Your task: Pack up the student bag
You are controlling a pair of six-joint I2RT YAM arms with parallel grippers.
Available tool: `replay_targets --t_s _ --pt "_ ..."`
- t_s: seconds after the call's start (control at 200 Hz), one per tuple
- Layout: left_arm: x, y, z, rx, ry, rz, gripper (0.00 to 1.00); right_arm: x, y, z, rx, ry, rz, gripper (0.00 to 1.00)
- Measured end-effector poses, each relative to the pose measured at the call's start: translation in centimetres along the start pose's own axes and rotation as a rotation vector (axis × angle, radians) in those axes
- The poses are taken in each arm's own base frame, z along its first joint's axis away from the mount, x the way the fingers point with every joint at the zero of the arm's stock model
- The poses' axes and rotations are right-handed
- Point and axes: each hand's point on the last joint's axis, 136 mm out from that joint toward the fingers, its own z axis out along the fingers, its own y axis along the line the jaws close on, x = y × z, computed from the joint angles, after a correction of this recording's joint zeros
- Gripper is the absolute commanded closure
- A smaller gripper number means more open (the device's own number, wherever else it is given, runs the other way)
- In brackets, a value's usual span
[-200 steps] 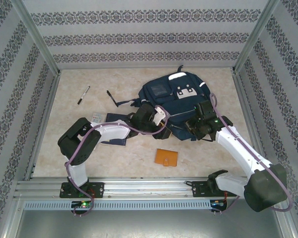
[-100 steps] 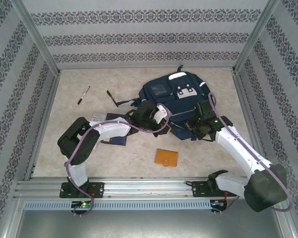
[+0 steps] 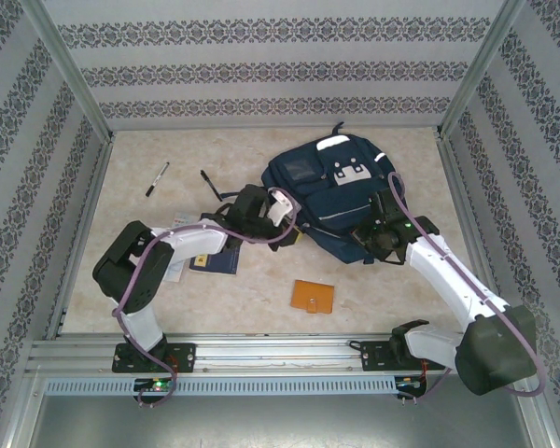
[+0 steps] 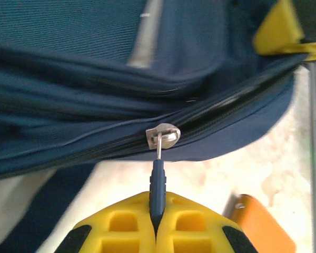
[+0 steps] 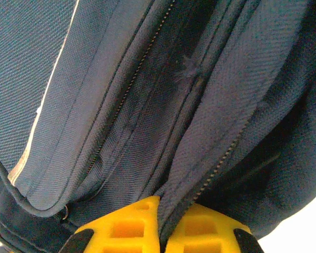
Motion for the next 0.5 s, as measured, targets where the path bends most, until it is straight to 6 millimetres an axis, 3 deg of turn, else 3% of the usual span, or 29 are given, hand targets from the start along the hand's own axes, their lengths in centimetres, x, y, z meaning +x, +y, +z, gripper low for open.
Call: replay_targets --t_s 0.23,0.28,0.33,0.375,0.5 --pt "-1.1 10.4 -0.7 -0.261 0.032 -0.153 1.0 -0.2 0.3 0.6 0.001 0.009 -0.032 1.0" --pt "-0.9 11.5 -0.7 -0.294 0.046 -0.174 0.92 -0.2 0.6 0.6 -0.006 0.014 -0.036 1.0" --pt "-0.8 12.0 -0.8 -0.323 0.053 -0.186 0.76 -0.1 1.2 0.7 -0.019 0.019 -0.045 1.0" --pt "-0.7 12.5 -1.1 -0.363 0.055 -0.201 0.65 -0.1 1.4 0.6 -0.024 0.021 -0.051 0.86" --pt "-1.2 12.8 -2.1 -0.4 0.042 -0.191 0.54 -0.1 1.6 0.2 -0.029 0.027 -0.057 0.55"
